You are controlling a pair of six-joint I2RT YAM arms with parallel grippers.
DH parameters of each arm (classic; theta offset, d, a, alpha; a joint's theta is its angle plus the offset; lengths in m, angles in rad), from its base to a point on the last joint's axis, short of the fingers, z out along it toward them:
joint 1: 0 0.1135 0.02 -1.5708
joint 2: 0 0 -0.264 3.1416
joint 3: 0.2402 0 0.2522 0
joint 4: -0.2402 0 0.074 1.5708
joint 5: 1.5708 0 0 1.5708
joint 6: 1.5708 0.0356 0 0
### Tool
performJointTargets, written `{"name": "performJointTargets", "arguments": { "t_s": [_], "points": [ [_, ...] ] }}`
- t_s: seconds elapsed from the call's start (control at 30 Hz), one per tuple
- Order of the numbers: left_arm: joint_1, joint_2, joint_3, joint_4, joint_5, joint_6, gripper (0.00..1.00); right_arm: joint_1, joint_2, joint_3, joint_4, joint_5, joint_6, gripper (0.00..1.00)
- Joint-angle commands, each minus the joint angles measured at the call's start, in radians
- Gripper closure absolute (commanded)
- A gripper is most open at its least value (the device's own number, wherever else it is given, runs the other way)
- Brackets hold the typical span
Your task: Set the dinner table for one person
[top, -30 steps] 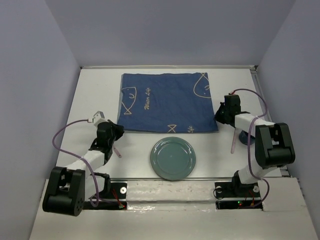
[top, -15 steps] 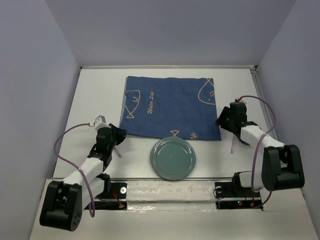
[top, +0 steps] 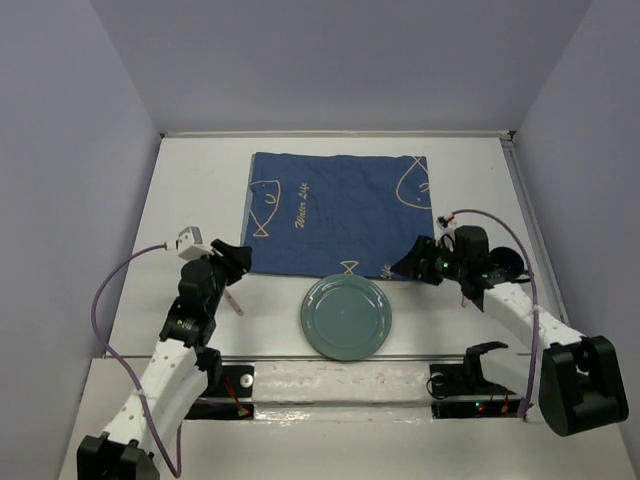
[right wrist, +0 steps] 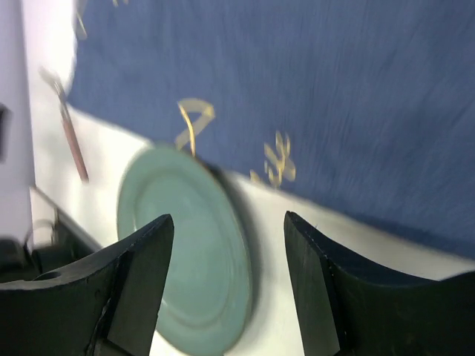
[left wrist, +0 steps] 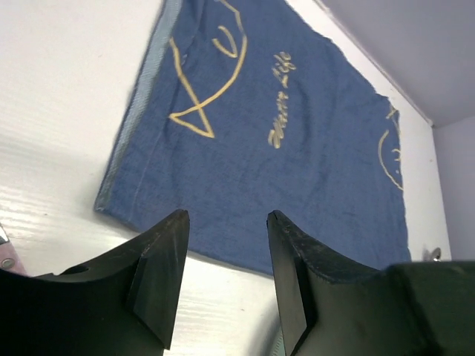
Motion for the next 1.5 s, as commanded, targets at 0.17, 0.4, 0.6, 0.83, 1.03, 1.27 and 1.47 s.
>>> {"name": "performJointTargets", "arguments": {
  "t_s": [0.17,0.4,0.6,0.83,1.03,1.27,1.47],
  "points": [
    [-0.165,-0.027,0.370,-0.161,0.050,0.168,0.34,0.182,-0.009,-0.158,0.004,-0.013,0.081,0.33],
    [-0.184,-0.033,0.519,-0.172,0.208,0.354,0.19,0.203,0.136,-0.240,0.215,-0.137,0.153,0.38],
    [-0.185,-0.024,0.467,-0.171,0.124,0.491,0.03,0.212,0.280,-0.267,0.425,-0.213,0.231,0.52],
    [-0.180,0.013,0.462,-0.252,-0.057,0.480,0.01,0.212,0.384,-0.294,0.590,-0.211,0.279,0.87],
    [-0.179,0.117,0.459,-0.301,0.041,0.315,0.01,0.212,0.283,-0.292,0.569,-0.222,0.299,1.00],
    [-0.145,0.114,0.210,-0.119,0.012,0.045,0.35,0.212,-0.046,-0.165,0.385,-0.176,0.325,1.00],
    [-0.145,0.107,0.114,-0.144,-0.334,-0.005,0.40,0.191,-0.029,-0.044,0.426,-0.177,0.374,1.00]
  ]
}}
